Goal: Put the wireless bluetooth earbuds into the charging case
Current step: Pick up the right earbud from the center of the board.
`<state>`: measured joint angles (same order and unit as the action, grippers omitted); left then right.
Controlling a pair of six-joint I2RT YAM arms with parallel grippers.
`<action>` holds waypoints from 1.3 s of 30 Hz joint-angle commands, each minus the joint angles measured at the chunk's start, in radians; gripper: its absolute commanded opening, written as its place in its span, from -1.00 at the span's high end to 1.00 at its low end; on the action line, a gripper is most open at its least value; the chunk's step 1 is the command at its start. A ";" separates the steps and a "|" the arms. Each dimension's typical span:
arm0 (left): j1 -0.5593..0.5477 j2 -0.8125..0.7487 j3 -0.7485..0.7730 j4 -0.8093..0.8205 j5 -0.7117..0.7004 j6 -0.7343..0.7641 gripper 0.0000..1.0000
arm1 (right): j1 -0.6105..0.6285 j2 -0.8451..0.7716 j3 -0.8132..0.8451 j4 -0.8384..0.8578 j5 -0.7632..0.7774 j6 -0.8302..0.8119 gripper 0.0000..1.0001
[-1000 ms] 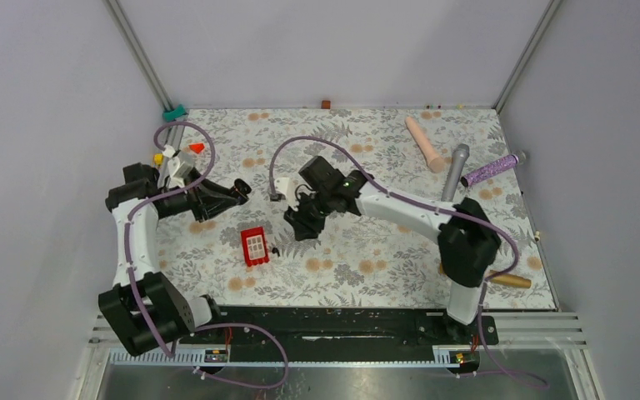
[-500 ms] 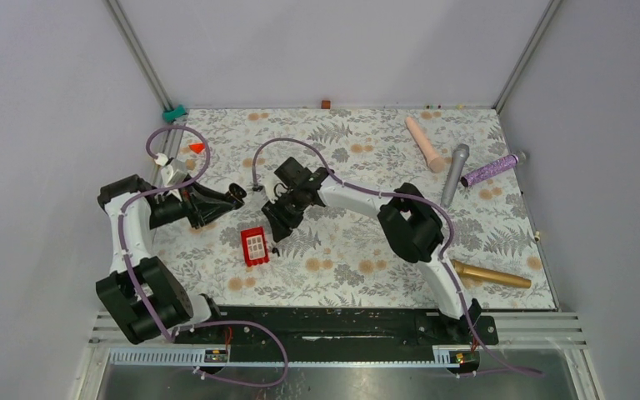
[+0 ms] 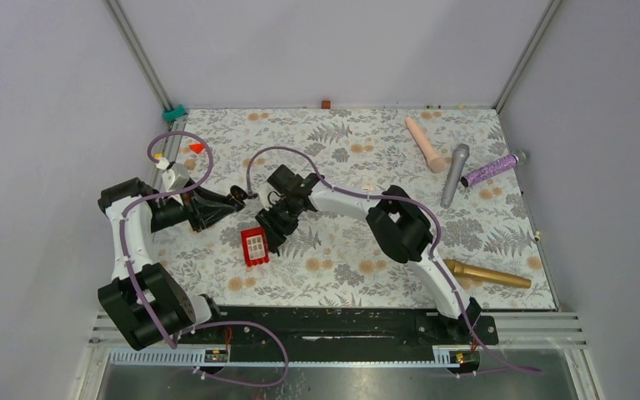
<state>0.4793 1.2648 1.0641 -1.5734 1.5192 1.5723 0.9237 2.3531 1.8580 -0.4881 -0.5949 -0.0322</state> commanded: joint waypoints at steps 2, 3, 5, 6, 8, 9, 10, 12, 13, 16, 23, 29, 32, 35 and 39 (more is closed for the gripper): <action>0.004 -0.005 -0.003 -0.035 0.134 0.045 1.00 | 0.024 0.002 0.008 -0.016 -0.023 -0.045 -0.07; 0.004 -0.005 -0.003 -0.036 0.134 0.045 1.00 | 0.026 0.000 -0.001 -0.016 -0.019 -0.049 -0.07; 0.004 -0.002 -0.003 -0.036 0.134 0.045 1.00 | 0.030 -0.003 -0.012 -0.015 -0.005 -0.051 -0.06; 0.003 -0.001 -0.003 -0.036 0.134 0.045 1.00 | 0.031 -0.005 -0.018 -0.016 0.005 -0.051 -0.07; 0.004 -0.002 -0.004 -0.036 0.134 0.044 1.00 | 0.035 -0.008 -0.029 -0.017 0.018 -0.051 -0.07; 0.004 -0.003 -0.003 -0.036 0.134 0.043 1.00 | 0.038 -0.011 -0.036 -0.019 0.028 -0.055 -0.08; 0.004 -0.002 -0.003 -0.036 0.134 0.043 1.00 | 0.041 -0.017 -0.044 -0.018 0.038 -0.060 -0.08; 0.004 -0.002 -0.003 -0.036 0.134 0.043 1.00 | 0.050 -0.028 -0.057 -0.023 0.061 -0.077 -0.08; 0.004 -0.001 -0.003 -0.037 0.134 0.042 1.00 | 0.054 -0.032 -0.062 -0.028 0.077 -0.084 -0.08; 0.004 0.002 -0.002 -0.037 0.134 0.040 1.00 | 0.068 -0.048 -0.081 -0.030 0.128 -0.103 -0.07; 0.004 0.002 0.000 -0.036 0.134 0.035 1.00 | 0.106 -0.055 -0.094 -0.044 0.235 -0.134 0.04; 0.004 0.004 -0.001 -0.037 0.134 0.034 1.00 | 0.124 -0.044 -0.083 -0.043 0.279 -0.136 0.23; 0.004 0.006 0.000 -0.036 0.134 0.033 1.00 | 0.128 -0.043 -0.083 -0.043 0.306 -0.155 0.25; 0.004 0.010 -0.001 -0.036 0.135 0.034 1.00 | 0.130 -0.045 -0.087 -0.044 0.328 -0.174 0.31; 0.004 0.015 0.002 -0.037 0.134 0.032 1.00 | 0.135 -0.043 -0.092 -0.044 0.329 -0.190 0.43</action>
<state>0.4793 1.2766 1.0641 -1.5734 1.5196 1.5749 1.0443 2.2944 1.7905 -0.4633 -0.3367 -0.1772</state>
